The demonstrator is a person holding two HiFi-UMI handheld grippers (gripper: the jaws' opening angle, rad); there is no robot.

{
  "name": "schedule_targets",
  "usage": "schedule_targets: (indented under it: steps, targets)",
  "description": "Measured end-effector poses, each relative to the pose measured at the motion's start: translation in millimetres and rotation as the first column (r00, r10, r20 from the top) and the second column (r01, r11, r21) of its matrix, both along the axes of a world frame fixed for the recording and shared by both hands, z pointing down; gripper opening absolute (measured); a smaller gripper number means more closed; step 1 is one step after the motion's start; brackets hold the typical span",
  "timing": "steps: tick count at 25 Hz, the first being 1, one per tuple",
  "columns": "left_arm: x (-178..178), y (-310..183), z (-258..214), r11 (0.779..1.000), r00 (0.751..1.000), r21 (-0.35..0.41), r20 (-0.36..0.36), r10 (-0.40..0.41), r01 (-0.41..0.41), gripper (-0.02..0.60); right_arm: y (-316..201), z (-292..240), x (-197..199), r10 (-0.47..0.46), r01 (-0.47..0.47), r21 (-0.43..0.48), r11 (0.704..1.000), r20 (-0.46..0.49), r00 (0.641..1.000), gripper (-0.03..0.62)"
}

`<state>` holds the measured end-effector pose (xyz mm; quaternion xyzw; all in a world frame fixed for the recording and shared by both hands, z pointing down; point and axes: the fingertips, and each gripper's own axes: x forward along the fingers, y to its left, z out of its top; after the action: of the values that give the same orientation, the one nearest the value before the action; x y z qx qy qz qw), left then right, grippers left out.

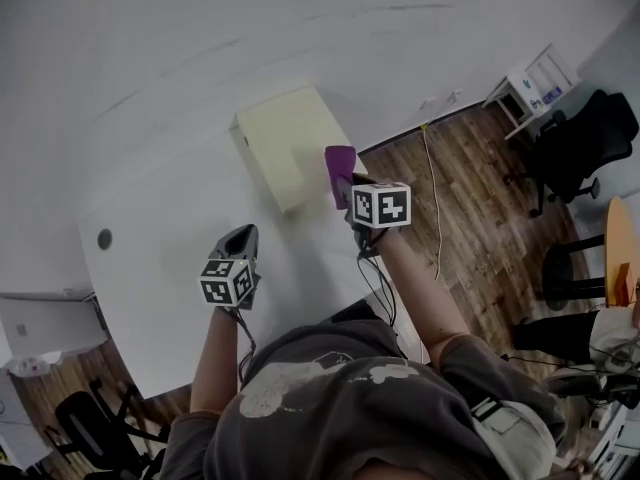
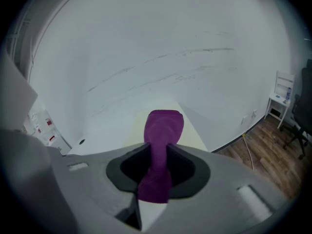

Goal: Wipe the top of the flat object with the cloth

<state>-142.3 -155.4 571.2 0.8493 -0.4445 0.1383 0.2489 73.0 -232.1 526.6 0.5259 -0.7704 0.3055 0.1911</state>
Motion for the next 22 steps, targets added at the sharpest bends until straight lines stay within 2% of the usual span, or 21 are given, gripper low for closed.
schedule_targets:
  steps: [14,22]
  targets:
    - [-62.8,66.9,-4.9,0.993,0.992,0.026,-0.046,0.117,-0.116,-0.002,84.7,-13.9,-57.5,0.108,-0.106,0.039,0.994,-0.036,0.994,0.098]
    - [-62.6,108.2,-18.0,0.969,0.971,0.090,-0.042,0.236,-0.231,-0.002,153.5,-18.3,-65.5,0.160,-0.156,0.053,0.986,-0.087,0.983,0.098]
